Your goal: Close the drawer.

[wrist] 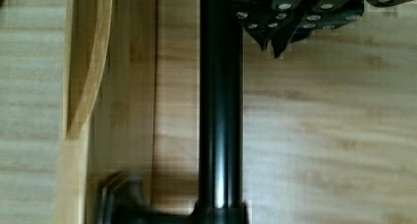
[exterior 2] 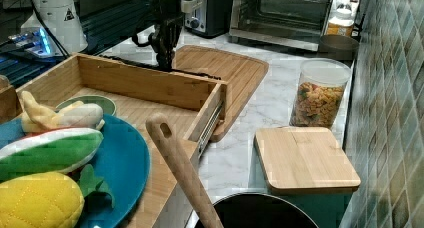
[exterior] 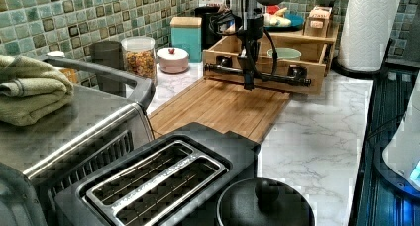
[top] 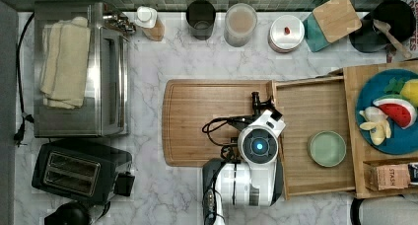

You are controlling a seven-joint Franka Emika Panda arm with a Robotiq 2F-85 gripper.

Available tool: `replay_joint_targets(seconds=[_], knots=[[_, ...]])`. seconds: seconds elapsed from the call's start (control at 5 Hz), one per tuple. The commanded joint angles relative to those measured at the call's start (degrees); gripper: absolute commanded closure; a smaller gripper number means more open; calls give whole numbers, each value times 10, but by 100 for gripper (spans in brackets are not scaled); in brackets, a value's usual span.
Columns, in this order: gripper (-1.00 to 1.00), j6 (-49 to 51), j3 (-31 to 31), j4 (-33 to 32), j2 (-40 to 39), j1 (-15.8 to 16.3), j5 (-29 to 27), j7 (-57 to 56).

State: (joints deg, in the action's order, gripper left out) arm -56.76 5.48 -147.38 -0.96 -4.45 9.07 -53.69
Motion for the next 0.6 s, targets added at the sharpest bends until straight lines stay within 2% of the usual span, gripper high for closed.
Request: replay_joint_targets(seconds=[0.2,0.6], knots=[[100,-12,34,62,-33,-42,-34,-148],[100,36,53,105,-28,-70,-39,-180]])
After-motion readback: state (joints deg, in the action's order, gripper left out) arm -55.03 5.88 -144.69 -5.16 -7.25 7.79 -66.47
